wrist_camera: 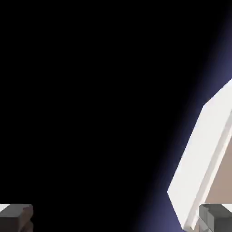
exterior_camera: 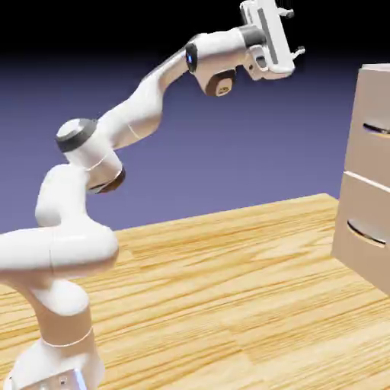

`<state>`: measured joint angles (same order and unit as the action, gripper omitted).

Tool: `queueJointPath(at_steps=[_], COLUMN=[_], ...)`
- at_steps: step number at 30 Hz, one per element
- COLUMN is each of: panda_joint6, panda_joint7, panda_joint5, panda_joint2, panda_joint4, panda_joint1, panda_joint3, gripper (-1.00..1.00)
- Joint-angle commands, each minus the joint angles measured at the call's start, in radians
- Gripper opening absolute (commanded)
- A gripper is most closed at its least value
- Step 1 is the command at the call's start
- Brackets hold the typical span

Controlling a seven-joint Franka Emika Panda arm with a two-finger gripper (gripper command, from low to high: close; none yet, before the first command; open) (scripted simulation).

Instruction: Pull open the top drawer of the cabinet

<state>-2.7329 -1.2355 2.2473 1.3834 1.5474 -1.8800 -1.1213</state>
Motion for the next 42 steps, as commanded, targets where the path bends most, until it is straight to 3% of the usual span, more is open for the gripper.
queueJointPath(at_steps=[1,10,22,23,24,42], panda_joint6=[0.006,0.058,-0.075,-0.075,-0.075,0.17], panda_joint7=[-0.009,-0.094,-0.3,-0.3,-0.3,-0.089], panda_joint5=[0.043,0.429,0.324,0.324,0.324,0.469], panda_joint2=[0.016,0.155,0.167,0.167,0.167,0.222], panda_joint4=[-0.024,-0.241,-0.636,-0.636,-0.636,0.016], panda_joint1=[-0.036,-0.362,-0.612,-0.612,-0.612,-0.219], panda_joint3=[-0.022,-0.214,-0.18,-0.18,-0.18,-0.165], gripper=[0.0,0.0,0.0,-1.0,-1.0,-1.0])
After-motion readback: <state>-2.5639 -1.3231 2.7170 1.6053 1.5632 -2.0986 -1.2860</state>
